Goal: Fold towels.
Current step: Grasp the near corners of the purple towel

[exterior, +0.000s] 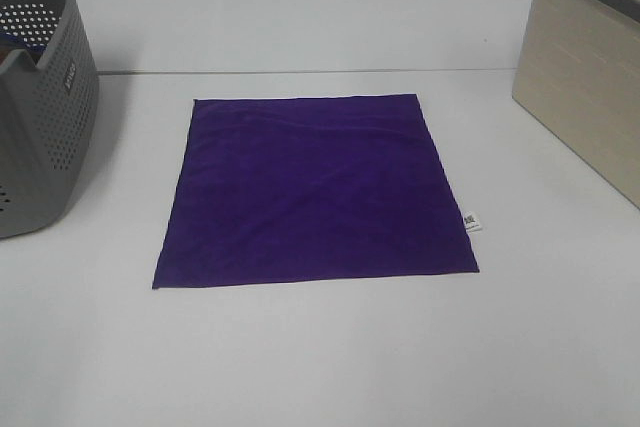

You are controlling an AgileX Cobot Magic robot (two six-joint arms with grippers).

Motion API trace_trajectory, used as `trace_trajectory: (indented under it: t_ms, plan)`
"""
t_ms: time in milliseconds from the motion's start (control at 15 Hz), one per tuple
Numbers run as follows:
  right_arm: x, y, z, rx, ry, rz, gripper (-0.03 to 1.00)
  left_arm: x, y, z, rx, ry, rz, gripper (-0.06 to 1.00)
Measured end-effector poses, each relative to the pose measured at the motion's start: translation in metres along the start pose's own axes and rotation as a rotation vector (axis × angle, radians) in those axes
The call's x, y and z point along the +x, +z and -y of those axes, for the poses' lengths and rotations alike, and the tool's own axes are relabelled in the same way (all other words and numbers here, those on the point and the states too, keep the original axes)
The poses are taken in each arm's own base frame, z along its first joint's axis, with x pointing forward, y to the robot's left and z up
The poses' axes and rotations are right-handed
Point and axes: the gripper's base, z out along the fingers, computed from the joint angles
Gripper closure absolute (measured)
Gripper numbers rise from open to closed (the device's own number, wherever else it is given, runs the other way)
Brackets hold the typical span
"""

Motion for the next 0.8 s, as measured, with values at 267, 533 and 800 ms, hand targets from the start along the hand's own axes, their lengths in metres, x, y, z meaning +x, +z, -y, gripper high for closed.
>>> trace_trajectory:
  t_ms: [267,533,800]
  plan:
    - [0.0000,0.0000,0.0000,0.000,0.000,0.000,0.12,0.0000,0.0000,0.0000,0.000,0.000,0.000,-0.04]
    - [0.0000,0.0000,0.0000,0.000,0.000,0.000,0.12,-0.0001,0.0000,0.0008,0.009,0.004,0.001,-0.04]
    - [0.0000,0.0000,0.0000,0.000,0.000,0.000,0.12,-0.0001,0.0000,0.0009,0.010,0.002,0.001,-0.04]
